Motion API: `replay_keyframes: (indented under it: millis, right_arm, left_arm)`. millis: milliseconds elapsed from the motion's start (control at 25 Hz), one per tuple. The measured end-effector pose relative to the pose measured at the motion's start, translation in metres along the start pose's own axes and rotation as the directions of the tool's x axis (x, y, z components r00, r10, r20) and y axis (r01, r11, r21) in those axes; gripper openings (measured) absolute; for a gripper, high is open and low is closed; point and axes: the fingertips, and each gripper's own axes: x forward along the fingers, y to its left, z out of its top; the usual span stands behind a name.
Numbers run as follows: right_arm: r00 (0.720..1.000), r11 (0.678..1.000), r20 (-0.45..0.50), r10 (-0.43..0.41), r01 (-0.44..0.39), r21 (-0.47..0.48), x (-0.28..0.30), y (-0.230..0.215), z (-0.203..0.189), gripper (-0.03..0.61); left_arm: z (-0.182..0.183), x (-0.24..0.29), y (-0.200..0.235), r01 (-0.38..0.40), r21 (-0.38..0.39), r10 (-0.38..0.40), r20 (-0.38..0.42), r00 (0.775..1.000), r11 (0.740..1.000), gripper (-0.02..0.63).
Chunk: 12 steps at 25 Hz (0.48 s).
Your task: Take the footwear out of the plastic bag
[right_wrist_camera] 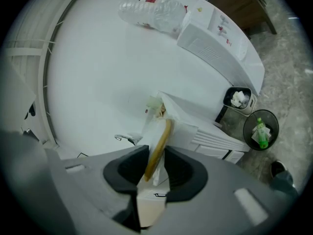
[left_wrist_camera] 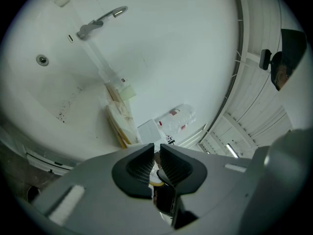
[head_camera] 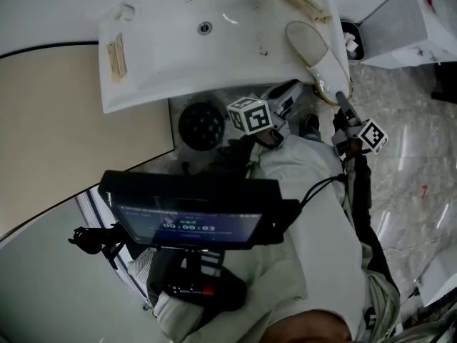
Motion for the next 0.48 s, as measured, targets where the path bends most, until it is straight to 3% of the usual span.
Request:
replay_keyframes:
  millis: [200,400,480]
  right_arm:
    - [1.0,1.0,-0.006,0.001,-0.001,-0.01,0.0,0.003,0.001,0.1]
    - [0.987,0.98,-0.002,0.163,-0.162,-0.115,0.005,0.028,0.009,0.078]
    - [0.982,0.974,0.01,0.19,-0.187,-0.129,0.004,0.033,0.012,0.076]
  left_arm:
    - [-0.001,-0.001,0.001,-0.003,-0.011,0.003,0.004,1.0,1.0,0.046]
    - [-0.004,-0.001,0.003,-0.004,-0.02,0.004,-0.003,1.0,1.0,0.046]
    - [-0.005,-0.001,0.003,-0.001,-0.023,0.001,-0.009,1.0,1.0,0.051]
